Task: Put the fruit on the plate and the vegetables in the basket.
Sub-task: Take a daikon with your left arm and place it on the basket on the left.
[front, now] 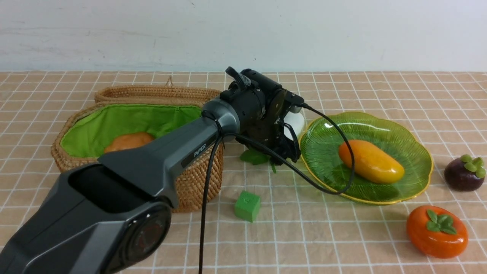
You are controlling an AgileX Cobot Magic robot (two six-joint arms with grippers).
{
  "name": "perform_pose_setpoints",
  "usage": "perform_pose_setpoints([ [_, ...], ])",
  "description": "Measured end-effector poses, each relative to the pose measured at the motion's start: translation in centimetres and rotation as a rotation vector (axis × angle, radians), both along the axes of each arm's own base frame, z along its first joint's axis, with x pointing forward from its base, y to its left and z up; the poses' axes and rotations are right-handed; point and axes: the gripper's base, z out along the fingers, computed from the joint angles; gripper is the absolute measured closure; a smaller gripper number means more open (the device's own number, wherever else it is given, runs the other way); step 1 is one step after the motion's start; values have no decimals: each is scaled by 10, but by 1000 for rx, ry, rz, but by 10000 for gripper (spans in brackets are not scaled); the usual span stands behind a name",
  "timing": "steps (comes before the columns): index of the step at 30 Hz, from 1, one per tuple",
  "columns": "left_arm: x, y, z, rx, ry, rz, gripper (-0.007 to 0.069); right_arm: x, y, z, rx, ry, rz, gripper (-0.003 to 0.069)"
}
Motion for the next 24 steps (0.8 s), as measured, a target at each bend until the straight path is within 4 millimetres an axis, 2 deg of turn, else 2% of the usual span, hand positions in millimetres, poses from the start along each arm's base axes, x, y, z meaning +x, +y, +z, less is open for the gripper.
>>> perform_pose_setpoints([
  [1,0,0,0,0,0,0,106,0,0,0,0,0,0,522],
  [4,0,1,0,-2,4,20,223,0,0,0,0,0,0,522],
  [5,0,1,0,-1,6,20,234,0,0,0,0,0,0,522],
  [7,-1,2,-1,14,21,28,428,0,0,0,0,0,0,522],
  [9,-2,3,0,22,28,31,565,0,0,0,0,0,0,522],
  [11,-2,4,7,32,31,37,638,0,0,0,0,0,0,522],
  [16,-4,6,25,32,28,48,638,0,0,0,0,0,0,519],
  [18,-8,9,47,28,11,40,638,0,0,0,0,-2,-1,519],
  [21,-12,12,67,24,-8,30,638,1,0,0,-1,-7,-7,519],
  [24,-25,21,104,34,-17,18,638,3,-2,2,-3,-34,-31,519],
])
